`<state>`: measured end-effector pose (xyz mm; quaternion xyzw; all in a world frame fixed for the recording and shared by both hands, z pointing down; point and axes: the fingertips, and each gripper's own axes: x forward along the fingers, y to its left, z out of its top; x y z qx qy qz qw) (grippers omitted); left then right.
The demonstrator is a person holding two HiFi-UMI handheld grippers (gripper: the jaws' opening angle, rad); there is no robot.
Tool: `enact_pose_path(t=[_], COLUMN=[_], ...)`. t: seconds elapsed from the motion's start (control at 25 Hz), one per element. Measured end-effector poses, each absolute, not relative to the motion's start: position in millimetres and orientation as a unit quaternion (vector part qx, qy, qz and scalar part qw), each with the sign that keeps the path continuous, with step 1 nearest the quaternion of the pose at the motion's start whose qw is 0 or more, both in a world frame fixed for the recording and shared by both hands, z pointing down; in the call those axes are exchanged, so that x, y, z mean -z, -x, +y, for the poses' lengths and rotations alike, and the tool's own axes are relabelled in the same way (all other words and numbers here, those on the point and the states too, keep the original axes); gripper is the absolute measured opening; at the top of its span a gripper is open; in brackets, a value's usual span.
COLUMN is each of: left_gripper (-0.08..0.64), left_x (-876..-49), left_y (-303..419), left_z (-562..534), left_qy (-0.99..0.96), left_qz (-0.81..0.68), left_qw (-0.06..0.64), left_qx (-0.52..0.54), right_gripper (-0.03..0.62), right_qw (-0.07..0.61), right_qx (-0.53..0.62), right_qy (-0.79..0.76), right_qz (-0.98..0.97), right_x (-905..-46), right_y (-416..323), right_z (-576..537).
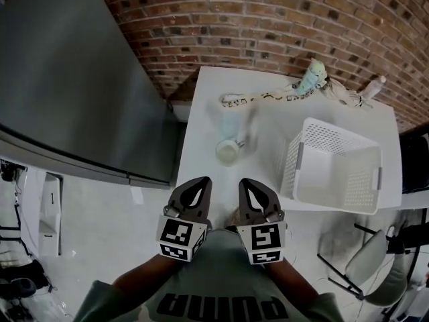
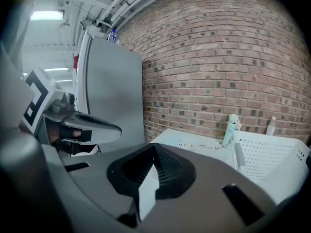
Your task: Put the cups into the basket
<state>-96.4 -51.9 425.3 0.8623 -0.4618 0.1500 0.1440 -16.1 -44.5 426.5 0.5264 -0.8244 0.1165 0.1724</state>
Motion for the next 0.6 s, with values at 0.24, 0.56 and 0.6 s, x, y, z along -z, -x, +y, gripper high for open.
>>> enact_pose_path(t=[0.24,0.56,0.6], left_gripper=[0.003,0.003,0.003], left_x=[-438,-452,-452], left_y=[94,104,105], left_z=[-60,-87,-90], left_qy=[-0.847,-0.852,-0.854], left_qz=[-0.483,-0.468,-0.465], left_qw=[0.148,0.154,0.153], left_qx=[-0.166,-0.175,-0.176], right_gripper=[0.008,0.008,0.008], right_qw=[0.182,0.198,0.200], right_qx=[-0.123,-0.134,-0.136], right_qy=[-0.507,-0.506,-0.506], right_qz=[-0.834,-0.829,-0.828], right_x=[-440,-456,-457], right_y=[10,24,26], right_z=[-63,-80,-82])
